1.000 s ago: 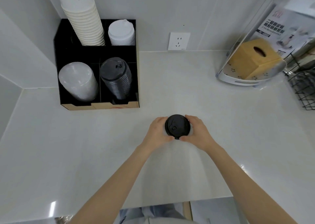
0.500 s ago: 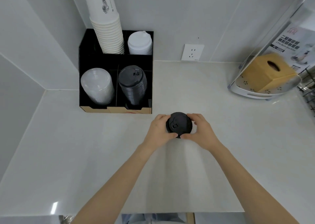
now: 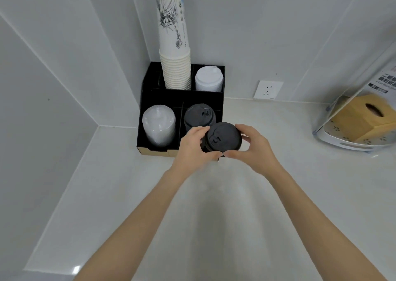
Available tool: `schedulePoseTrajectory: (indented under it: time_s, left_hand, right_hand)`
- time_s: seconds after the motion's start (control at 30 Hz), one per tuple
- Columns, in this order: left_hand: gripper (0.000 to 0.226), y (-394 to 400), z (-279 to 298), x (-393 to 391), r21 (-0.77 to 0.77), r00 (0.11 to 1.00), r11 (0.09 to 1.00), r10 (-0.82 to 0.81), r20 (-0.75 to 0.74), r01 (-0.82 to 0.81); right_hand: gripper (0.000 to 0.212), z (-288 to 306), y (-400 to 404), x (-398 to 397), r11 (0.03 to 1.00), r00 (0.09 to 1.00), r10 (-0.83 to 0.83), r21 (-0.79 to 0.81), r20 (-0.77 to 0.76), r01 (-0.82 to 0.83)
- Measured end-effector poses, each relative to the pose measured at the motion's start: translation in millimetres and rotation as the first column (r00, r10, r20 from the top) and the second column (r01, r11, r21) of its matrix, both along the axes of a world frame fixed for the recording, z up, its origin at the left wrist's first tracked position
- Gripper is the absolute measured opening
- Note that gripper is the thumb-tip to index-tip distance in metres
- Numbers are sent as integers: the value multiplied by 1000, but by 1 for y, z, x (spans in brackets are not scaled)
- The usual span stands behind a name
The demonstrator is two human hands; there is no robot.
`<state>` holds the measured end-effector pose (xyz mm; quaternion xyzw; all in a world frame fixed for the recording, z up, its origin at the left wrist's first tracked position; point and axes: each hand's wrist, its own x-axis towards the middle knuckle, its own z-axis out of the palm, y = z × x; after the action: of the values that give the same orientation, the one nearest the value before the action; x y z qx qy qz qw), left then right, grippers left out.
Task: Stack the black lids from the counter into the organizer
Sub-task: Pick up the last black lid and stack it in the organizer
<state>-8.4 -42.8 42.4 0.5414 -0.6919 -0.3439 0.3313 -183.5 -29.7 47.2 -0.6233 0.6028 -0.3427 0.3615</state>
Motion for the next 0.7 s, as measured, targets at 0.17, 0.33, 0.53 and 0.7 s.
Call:
schedulePoseTrajectory:
  time_s: [0.17,0.33,0.53,0.7]
  left_hand:
    - [75,-22,12,24,-47,999,998,47,3,-47]
    - [74,-48,17,39,-57,999,997,48,-15,-49]
    - [79,-74,9,46,21,999,999,37,5,-37]
    - [79,-86,-5,49,69,999,997,39,38,-41]
  right_hand:
    - [69,17,-24,23,997,999,31,-71,42,-28]
    - [74,23,-50,39,997,999,23,-80,38,-20]
    - [75,19,-75,49,997,1000,20,-72,6,-20]
    - [76,7,-88,51,999,999,44,-27,-18,-44]
